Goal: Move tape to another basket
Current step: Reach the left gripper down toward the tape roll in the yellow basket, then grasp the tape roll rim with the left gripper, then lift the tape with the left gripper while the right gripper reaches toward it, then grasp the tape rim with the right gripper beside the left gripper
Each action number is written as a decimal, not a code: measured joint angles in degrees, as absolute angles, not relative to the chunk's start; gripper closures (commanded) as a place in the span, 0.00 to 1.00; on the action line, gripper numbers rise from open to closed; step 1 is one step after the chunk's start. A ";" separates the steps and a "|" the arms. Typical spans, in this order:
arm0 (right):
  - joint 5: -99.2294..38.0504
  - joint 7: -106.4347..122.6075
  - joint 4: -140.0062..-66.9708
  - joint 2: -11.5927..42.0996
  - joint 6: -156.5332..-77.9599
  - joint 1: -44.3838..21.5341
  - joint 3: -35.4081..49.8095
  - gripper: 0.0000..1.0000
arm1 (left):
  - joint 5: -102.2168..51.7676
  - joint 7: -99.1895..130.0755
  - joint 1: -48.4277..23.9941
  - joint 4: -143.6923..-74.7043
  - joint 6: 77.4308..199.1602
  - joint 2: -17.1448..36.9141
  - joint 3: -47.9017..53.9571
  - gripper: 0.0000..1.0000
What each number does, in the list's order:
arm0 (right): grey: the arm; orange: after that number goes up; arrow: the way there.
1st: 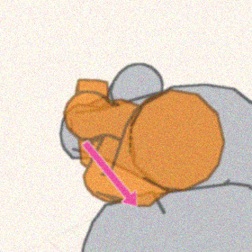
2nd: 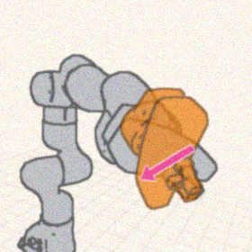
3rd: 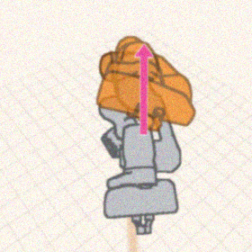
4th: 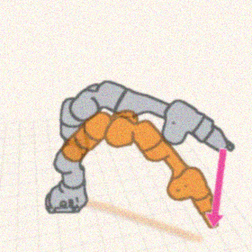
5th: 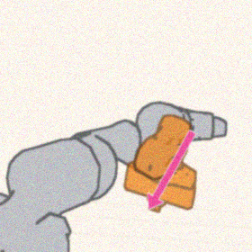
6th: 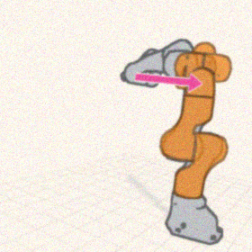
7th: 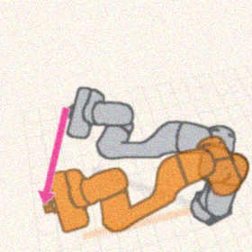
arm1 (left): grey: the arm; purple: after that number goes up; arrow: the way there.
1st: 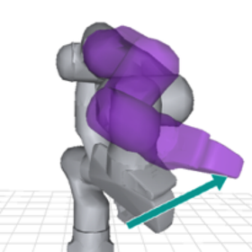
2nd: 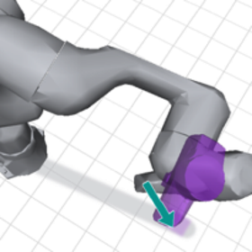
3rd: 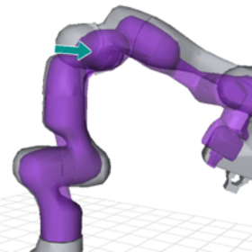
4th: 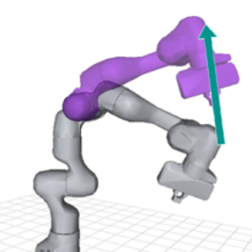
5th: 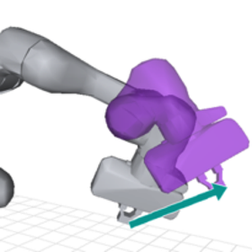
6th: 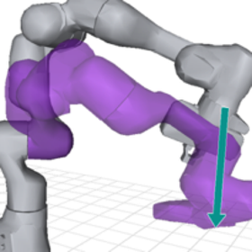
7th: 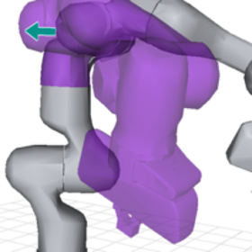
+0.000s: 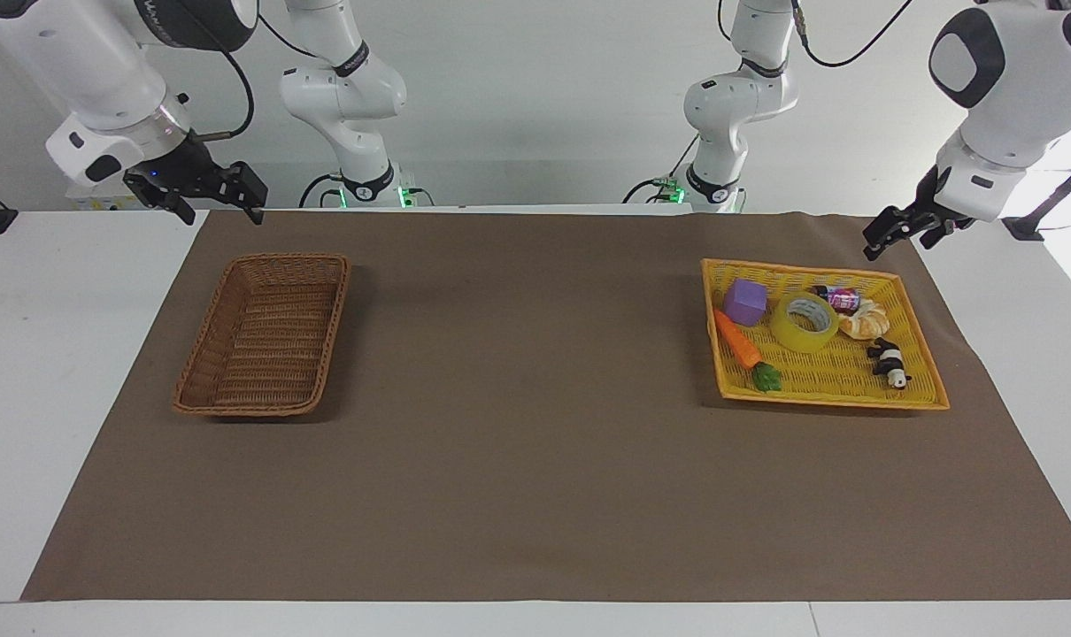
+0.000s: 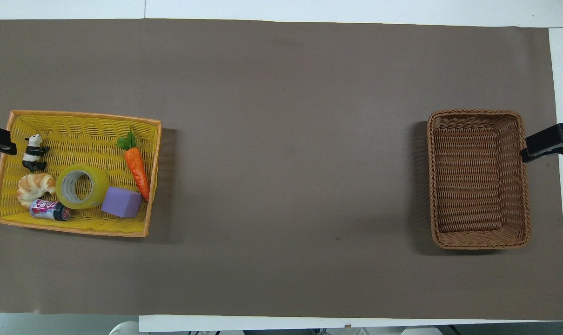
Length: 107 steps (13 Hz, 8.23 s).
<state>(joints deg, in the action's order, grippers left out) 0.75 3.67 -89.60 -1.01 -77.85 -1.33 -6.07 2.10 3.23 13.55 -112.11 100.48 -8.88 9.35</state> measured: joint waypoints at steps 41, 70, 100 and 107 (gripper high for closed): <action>0.75 3.67 -89.60 -1.01 -77.85 -1.33 -6.07 0.01 | -3.15 -3.61 14.69 -117.86 109.74 -0.09 10.03 0.97; -69.71 16.32 -116.07 3.13 -110.12 -21.60 -4.39 0.01 | -20.51 41.18 -18.84 -113.38 113.54 -3.05 11.71 1.00; -77.48 18.01 -111.00 9.20 -121.57 -31.16 -4.50 0.56 | -20.56 42.78 -19.01 -113.87 113.52 -3.10 11.71 1.00; -77.55 19.81 -110.96 9.33 -118.93 -30.28 -4.61 1.00 | -21.09 42.78 -19.04 -113.92 113.26 -3.43 11.69 0.73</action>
